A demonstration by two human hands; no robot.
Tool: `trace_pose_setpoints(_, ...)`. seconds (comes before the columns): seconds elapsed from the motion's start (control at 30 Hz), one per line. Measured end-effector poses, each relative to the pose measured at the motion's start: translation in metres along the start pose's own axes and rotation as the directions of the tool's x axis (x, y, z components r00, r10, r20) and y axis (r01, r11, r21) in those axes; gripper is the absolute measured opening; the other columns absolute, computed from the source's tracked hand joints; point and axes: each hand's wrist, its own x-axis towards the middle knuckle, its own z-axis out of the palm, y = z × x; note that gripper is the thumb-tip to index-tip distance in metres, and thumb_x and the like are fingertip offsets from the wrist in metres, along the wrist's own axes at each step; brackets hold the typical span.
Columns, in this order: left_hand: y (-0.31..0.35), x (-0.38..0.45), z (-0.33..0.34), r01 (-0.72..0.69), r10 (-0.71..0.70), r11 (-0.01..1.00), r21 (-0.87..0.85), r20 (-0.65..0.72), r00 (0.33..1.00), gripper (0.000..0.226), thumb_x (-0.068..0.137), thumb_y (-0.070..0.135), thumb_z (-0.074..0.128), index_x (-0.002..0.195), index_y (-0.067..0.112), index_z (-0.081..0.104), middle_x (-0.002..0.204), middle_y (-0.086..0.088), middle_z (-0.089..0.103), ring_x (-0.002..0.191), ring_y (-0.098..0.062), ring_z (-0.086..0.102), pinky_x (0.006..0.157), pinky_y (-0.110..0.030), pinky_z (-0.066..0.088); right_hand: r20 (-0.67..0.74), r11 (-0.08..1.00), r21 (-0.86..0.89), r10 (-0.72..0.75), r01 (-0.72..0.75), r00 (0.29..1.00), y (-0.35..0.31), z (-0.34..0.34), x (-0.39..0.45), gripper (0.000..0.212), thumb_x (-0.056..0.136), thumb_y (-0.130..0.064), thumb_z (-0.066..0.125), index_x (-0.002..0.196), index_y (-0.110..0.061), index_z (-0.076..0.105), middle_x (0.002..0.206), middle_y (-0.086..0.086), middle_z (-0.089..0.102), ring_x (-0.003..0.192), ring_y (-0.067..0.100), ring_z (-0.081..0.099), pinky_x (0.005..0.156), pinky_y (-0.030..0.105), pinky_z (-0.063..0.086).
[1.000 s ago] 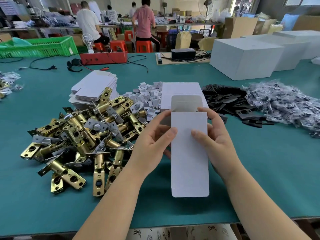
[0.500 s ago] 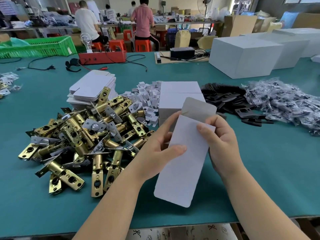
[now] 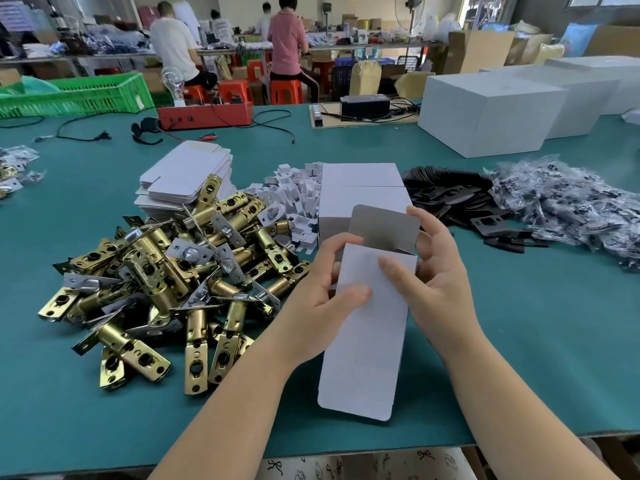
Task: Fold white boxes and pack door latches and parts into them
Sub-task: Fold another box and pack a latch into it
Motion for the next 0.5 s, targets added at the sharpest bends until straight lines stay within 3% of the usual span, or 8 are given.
trace_pose_setpoints(0.2, 0.0009, 0.0011, 0.0029, -0.013, 0.013, 1.000, -0.004, -0.039, 0.999, 0.044, 0.088, 0.029, 0.057, 0.119, 0.058, 0.044, 0.100, 0.006, 0.069, 0.091, -0.018, 0.070, 0.073, -0.034, 0.059, 0.042, 0.999, -0.039, -0.023, 0.025, 0.999, -0.0003, 0.0006, 0.0001, 0.032, 0.085, -0.015, 0.059, 0.097, -0.043, 0.052, 0.090, -0.015, 0.063, 0.061, 0.007, 0.053, 0.054, 0.020, 0.048)
trace_pose_setpoints(0.37, 0.0016, 0.0016, 0.0093, -0.044, 0.040, 0.999, -0.021, -0.155, 0.987, 0.059, 0.077, 0.047, 0.066, 0.115, 0.076, 0.032, 0.105, -0.002, 0.064, 0.093, -0.021, 0.069, 0.081, -0.043, 0.059, 0.041, 1.000, 0.013, -0.016, 0.015, 0.999, -0.0001, -0.0011, 0.0009, 0.002, 0.083, -0.036, 0.059, 0.084, -0.035, 0.058, 0.094, -0.019, 0.063, 0.074, 0.012, 0.046, 0.065, 0.014, 0.040)
trace_pose_setpoints(0.43, 0.0009, 0.0025, 0.0089, -0.062, 0.062, 0.998, 0.010, -0.144, 0.988, 0.062, 0.076, 0.051, 0.066, 0.116, 0.080, 0.029, 0.104, 0.001, 0.065, 0.095, -0.020, 0.069, 0.084, -0.045, 0.058, -0.007, 1.000, 0.009, -0.006, 0.006, 1.000, 0.0015, -0.0028, 0.0015, 0.013, 0.082, -0.040, 0.057, 0.084, -0.028, 0.059, 0.090, -0.016, 0.064, 0.075, 0.011, 0.047, 0.067, 0.015, 0.041)
trace_pose_setpoints(0.5, 0.0002, 0.0022, 0.0083, -0.079, 0.085, 0.995, 0.055, -0.114, 0.990, 0.061, 0.078, 0.053, 0.064, 0.121, 0.078, 0.028, 0.103, 0.004, 0.065, 0.095, -0.016, 0.068, 0.083, -0.042, 0.058, -0.029, 1.000, -0.001, 0.009, -0.009, 1.000, 0.0018, -0.0040, 0.0029, 0.008, 0.080, -0.037, 0.059, 0.085, -0.030, 0.060, 0.089, -0.015, 0.064, 0.076, 0.007, 0.051, 0.070, 0.017, 0.043)
